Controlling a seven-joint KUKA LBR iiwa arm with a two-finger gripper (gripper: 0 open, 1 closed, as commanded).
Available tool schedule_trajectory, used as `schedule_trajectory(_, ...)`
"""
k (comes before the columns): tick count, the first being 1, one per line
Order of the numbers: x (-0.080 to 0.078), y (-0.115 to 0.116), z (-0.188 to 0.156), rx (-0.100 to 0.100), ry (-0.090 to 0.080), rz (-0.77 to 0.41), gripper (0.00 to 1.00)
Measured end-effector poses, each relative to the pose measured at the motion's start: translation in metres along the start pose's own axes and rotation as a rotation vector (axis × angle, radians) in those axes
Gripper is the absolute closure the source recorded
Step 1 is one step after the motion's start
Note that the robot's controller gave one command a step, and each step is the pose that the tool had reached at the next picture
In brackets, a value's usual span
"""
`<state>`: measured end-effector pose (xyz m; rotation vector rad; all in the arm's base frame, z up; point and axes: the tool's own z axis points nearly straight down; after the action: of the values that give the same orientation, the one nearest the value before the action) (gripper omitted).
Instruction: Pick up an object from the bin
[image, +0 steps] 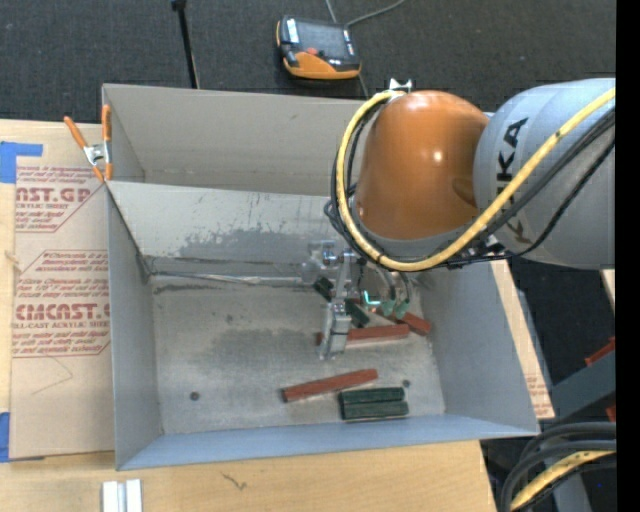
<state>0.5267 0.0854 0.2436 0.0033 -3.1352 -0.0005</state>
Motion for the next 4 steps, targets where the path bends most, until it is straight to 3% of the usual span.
schedule_trajectory(1,-0.002,-0.001,-0.004,-0.001,-0.008,0.001,0.00)
schedule_trajectory(2,0.003,-0.036,0.066,0.000,-0.013,-0.071,0.00)
schedule_trajectory(3,0.011,-0.093,0.085,0.001,-0.006,-0.157,0.00)
schedule_trajectory(4,0.023,-0.090,0.084,0.000,-0.005,-0.205,0.00)
